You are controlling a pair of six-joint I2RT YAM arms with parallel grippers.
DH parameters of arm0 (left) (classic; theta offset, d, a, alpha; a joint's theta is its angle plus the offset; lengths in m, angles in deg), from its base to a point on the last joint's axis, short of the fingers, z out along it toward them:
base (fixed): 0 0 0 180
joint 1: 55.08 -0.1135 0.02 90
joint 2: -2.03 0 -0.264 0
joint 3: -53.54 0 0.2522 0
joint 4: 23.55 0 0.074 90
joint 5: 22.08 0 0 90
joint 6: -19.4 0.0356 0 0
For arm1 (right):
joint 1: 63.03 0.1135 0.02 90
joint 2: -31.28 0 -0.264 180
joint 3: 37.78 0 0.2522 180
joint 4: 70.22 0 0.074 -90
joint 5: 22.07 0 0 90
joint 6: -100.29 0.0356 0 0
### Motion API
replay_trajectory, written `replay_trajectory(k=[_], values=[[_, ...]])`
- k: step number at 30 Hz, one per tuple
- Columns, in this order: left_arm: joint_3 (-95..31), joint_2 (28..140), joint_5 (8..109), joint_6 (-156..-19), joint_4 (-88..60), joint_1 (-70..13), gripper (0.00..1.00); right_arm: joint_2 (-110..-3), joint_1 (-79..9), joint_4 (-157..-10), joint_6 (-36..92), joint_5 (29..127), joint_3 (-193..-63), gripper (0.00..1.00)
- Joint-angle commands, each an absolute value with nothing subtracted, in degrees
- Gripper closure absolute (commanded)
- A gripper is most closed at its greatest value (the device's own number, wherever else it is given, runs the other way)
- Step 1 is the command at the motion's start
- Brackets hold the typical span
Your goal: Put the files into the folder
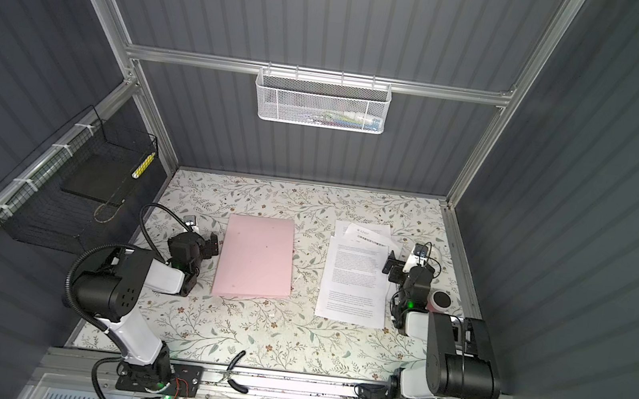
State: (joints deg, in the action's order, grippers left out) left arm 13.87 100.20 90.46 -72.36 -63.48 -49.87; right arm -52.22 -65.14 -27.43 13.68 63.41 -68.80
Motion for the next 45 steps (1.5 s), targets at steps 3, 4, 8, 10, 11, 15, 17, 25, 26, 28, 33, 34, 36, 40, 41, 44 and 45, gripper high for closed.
replay_trajectory(k=[3,4,8,10,11,15,17,25,26,28,33,34,36,40,41,44,45], values=[[14.1,100.4,91.1,-72.9,-64.8,-49.6,0.00,-52.3,-65.3,-26.7,13.5,62.8,-69.6,0.01],[14.1,100.4,91.1,-72.9,-64.8,-49.6,0.00,-52.3,-65.3,-26.7,13.5,62.8,-69.6,0.01],[14.1,100.4,91.1,-72.9,-64.8,-49.6,0.00,-52.3,-65.3,-26.7,13.5,62.9,-69.6,0.01],[14.2,100.4,91.0,-73.0,-64.8,-49.6,0.00,-52.3,-65.3,-26.7,13.5,62.8,-69.6,0.01],[14.2,100.4,91.0,-73.0,-64.9,-49.6,0.00,-52.3,-65.3,-26.7,13.5,62.8,-69.6,0.01],[14.0,100.4,90.9,-73.0,-64.6,-49.6,0.00,-52.3,-65.3,-26.7,13.5,62.9,-69.6,0.01],[14.1,100.4,90.9,-72.9,-64.7,-49.6,0.00,-52.3,-65.3,-26.7,13.5,62.9,-69.6,0.01],[14.0,100.4,90.9,-72.9,-64.6,-49.6,0.00,-52.3,-65.4,-26.8,13.7,62.8,-69.6,0.01],[14.0,100.4,90.9,-72.9,-64.6,-49.6,0.00,-52.3,-65.4,-26.8,13.7,62.9,-69.6,0.01],[14.0,100.4,90.9,-73.0,-64.6,-49.6,0.00,-52.4,-65.6,-27.2,13.8,63.2,-69.8,0.01],[14.0,100.4,90.9,-73.1,-64.6,-49.6,0.00,-52.4,-65.9,-27.6,14.1,64.0,-70.1,0.01],[14.0,100.4,90.9,-73.0,-64.6,-49.6,0.00,-52.4,-66.0,-27.6,14.0,64.1,-70.1,0.01],[14.0,100.4,90.9,-73.0,-64.6,-49.6,0.00,-52.4,-66.1,-27.6,14.1,64.3,-70.1,0.01],[14.0,100.3,91.0,-73.0,-64.6,-49.6,0.00,-52.4,-66.3,-27.8,14.2,64.7,-70.2,0.01],[13.9,100.4,90.9,-73.0,-64.6,-49.6,0.00,-52.4,-66.3,-27.9,14.2,64.7,-70.2,0.01],[13.9,100.3,91.0,-73.1,-64.5,-49.6,0.00,-52.4,-66.3,-28.0,14.2,64.7,-70.3,0.01],[13.9,100.4,91.0,-72.9,-64.5,-49.6,0.00,-52.3,-66.3,-28.0,14.2,64.7,-70.2,0.01]])
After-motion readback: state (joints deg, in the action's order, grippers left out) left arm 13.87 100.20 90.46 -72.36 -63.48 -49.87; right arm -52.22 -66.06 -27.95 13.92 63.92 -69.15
